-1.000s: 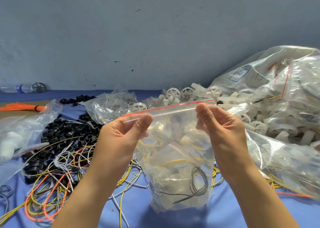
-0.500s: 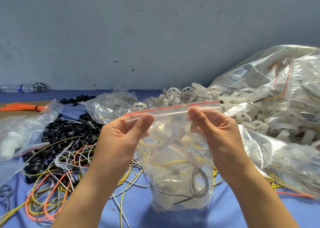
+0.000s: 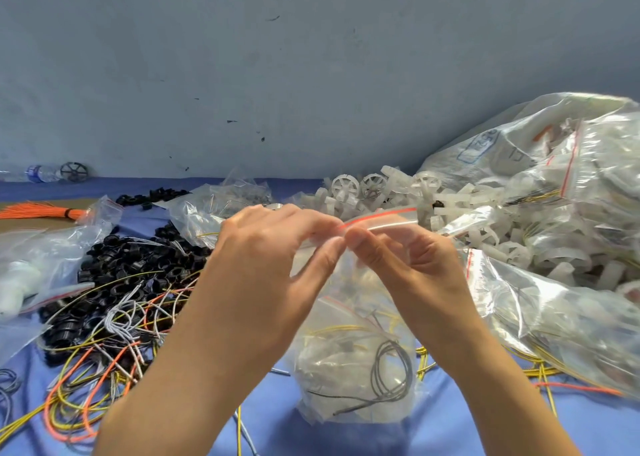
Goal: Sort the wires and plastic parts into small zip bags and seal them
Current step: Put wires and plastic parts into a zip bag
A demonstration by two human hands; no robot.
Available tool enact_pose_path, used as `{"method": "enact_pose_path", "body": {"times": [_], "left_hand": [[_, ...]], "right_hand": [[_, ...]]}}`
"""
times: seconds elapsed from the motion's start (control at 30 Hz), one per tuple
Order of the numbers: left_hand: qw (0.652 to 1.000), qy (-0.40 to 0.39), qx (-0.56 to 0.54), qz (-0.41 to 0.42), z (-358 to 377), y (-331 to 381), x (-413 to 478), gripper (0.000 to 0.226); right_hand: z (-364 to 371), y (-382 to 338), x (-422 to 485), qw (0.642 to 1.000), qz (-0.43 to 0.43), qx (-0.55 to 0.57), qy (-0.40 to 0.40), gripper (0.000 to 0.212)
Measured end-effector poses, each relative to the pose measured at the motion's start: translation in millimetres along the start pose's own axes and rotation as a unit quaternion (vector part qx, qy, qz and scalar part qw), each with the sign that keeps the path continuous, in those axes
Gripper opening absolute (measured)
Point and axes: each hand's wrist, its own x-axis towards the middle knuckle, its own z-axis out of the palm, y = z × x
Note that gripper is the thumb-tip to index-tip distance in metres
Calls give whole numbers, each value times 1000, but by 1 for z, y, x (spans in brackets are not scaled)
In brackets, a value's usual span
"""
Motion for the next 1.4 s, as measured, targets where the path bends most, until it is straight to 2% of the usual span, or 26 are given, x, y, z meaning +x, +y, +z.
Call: {"method": "enact_pose_path", "body": {"times": [0.3, 0.5, 0.63, 0.93, 1.1, 1.4], "left_hand": [[999, 22, -34, -35, 8, -2, -1, 27], [991, 65, -86, -82, 17, -4, -5, 16], [993, 48, -61, -91, 15, -12, -6, 16], [991, 63, -43, -106, 10, -24, -7, 11], [984, 81, -87, -135, 6, -32, -7, 12], [955, 116, -198, -187, 6, -39, -8, 17]], "right_hand": [[-1, 2, -3, 999, -3, -31, 19, 12], [3, 3, -1, 999, -4, -34, 37, 11], [1, 5, 0, 998, 25, -18, 61, 17], [-12, 10, 3, 988, 68, 13, 138, 11], [-17, 14, 6, 985, 76, 27, 149, 13], [-14, 14, 10, 966, 134, 122, 187, 12]]}}
